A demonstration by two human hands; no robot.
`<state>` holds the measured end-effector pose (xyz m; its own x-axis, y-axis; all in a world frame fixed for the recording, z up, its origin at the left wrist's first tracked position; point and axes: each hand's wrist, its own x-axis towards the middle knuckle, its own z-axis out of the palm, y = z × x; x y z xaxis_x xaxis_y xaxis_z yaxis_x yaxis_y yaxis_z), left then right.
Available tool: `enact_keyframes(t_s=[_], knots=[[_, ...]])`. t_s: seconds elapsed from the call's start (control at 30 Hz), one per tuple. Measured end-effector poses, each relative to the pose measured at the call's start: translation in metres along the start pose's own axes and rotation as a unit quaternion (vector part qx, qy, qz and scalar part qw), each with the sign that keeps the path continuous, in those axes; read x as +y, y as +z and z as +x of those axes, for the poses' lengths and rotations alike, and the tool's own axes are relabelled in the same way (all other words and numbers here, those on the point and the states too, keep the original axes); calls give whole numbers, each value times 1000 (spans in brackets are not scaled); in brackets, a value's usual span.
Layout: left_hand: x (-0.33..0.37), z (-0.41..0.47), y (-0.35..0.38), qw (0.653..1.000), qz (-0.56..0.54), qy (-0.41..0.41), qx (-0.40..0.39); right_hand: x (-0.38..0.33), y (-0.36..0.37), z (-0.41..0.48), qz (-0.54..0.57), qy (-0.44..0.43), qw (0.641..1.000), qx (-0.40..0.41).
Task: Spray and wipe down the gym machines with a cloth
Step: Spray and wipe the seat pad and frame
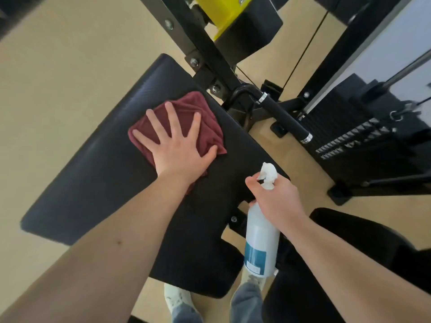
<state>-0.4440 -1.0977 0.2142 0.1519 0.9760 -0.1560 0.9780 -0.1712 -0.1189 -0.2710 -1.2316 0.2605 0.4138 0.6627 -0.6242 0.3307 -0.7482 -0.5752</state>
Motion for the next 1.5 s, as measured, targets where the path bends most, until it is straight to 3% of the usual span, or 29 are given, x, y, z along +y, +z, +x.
enact_keyframes(t_s=[0.23, 0.43, 0.77, 1.0, 1.27, 1.5], knots=[[88, -74, 36, 979, 26, 198, -46, 24, -32, 3, 24, -7, 1000, -6], [86, -91, 43, 969, 33, 236, -59, 34, -31, 2, 5, -10, 1000, -16], [-21, -78, 20, 998, 27, 49, -19, 3, 2, -19, -56, -2, 997, -51], [-89, -90, 13, 999, 15, -33, -21, -19, 39, -44, 6, 1, 995, -103], [-30, -64, 16, 993, -18, -114, -28, -2, 11, -35, 33, 4, 993, -110], [41, -41, 20, 1000, 8, -28, -7, 13, -31, -7, 28, 8, 998, -63]])
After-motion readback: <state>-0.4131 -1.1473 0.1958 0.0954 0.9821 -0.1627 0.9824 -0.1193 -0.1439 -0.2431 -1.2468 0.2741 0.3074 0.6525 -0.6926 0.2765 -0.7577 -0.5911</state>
